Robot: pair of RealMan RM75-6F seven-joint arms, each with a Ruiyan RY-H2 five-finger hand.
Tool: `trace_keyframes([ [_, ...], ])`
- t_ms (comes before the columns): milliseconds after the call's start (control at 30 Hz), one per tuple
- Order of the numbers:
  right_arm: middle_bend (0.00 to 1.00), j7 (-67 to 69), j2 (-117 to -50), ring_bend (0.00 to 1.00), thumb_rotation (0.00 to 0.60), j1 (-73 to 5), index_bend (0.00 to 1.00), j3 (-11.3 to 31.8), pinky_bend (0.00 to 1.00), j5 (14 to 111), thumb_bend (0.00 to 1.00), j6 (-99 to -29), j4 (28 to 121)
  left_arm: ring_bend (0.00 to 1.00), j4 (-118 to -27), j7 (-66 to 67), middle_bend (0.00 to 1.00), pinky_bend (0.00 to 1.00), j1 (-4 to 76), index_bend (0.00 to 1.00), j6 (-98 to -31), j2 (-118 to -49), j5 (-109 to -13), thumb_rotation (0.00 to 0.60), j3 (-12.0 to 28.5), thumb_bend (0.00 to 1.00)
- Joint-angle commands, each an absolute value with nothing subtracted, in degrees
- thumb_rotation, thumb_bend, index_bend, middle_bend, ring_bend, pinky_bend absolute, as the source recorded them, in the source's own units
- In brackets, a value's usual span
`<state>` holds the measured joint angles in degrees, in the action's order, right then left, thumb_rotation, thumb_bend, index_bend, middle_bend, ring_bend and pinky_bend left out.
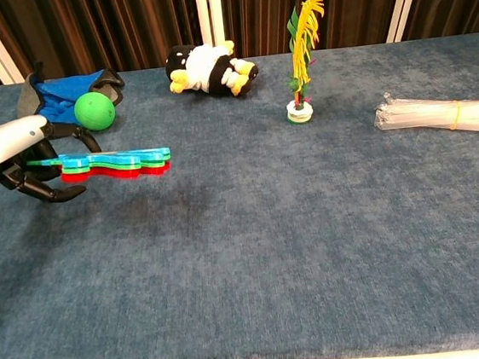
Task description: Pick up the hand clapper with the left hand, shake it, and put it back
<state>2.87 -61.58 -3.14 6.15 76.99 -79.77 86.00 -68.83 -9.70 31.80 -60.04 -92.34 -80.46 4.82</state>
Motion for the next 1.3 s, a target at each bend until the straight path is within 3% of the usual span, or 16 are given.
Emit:
trace_keyframes([
  [33,0.00,2.8,-61.6,0.00,0.600,-3.1,0.00,6.1,0.00,77.0,0.16,-79.8,86.1,1.00,-66.9,-11.8,1.00,1.00,31.7,0.26,-61.7,-93.0,-82.7,0.600,4.1,0.27],
  [100,0.00,2.8,-61.5,0.00,0.600,-3.1,0.00,6.1,0.00,77.0,0.17,-79.7,86.1,1.00,-66.4,-12.7,1.00,1.00,31.6,0.38,-62.6,-93.2,-83.2,0.600,4.1,0.27],
  [200,0.00,2.8,-61.5,0.00,0.600,-3.2,0.00,6.0,0.00,77.0,0.17,-79.6,86.1,1.00,-65.5,-13.1,1.00,1.00,31.2,0.84,-63.9,-94.0,-83.4,0.600,4.3,0.27],
  [233,0.00,2.8,-61.5,0.00,0.600,-3.1,0.00,6.0,0.00,77.0,0.17,-79.6,86.1,1.00,-65.4,-13.5,1.00,1.00,31.1,0.95,-64.1,-94.2,-83.3,0.600,4.4,0.27],
  [267,0.00,2.8,-61.5,0.00,0.600,-3.1,0.00,6.0,0.00,77.0,0.17,-79.6,86.1,1.00,-65.3,-14.0,1.00,1.00,30.9,0.99,-64.4,-94.4,-83.2,0.600,4.6,0.27],
  [400,0.00,2.8,-61.4,0.00,0.600,-3.1,0.00,6.1,0.00,76.9,0.18,-79.6,86.2,1.00,-65.1,-16.8,1.00,1.00,30.4,1.00,-65.3,-95.2,-82.0,0.600,5.8,0.27],
  [600,0.00,2.6,-61.5,0.00,0.600,-3.2,0.00,6.1,0.00,76.8,0.22,-79.6,86.3,1.00,-66.2,-18.7,1.00,1.00,30.3,1.00,-64.0,-94.6,-80.0,0.600,7.0,0.37],
  [800,0.00,2.2,-61.6,0.00,0.600,-3.3,0.00,6.1,0.00,76.9,0.22,-79.4,86.4,1.00,-66.4,-17.2,1.00,1.00,29.9,1.00,-64.6,-94.5,-79.7,0.600,7.2,0.37],
  [1033,0.00,2.2,-61.5,0.00,0.600,-3.3,0.00,6.1,0.00,76.8,0.22,-79.4,86.6,1.00,-66.7,-14.6,1.00,1.00,29.7,1.00,-65.0,-94.4,-78.7,0.600,7.9,0.51],
  [1300,0.00,2.1,-61.4,0.00,0.600,-3.4,0.00,6.2,0.00,77.1,0.22,-79.8,86.9,1.00,-67.5,-14.8,1.00,1.00,29.8,1.00,-66.3,-93.0,-78.0,0.600,9.9,0.54],
])
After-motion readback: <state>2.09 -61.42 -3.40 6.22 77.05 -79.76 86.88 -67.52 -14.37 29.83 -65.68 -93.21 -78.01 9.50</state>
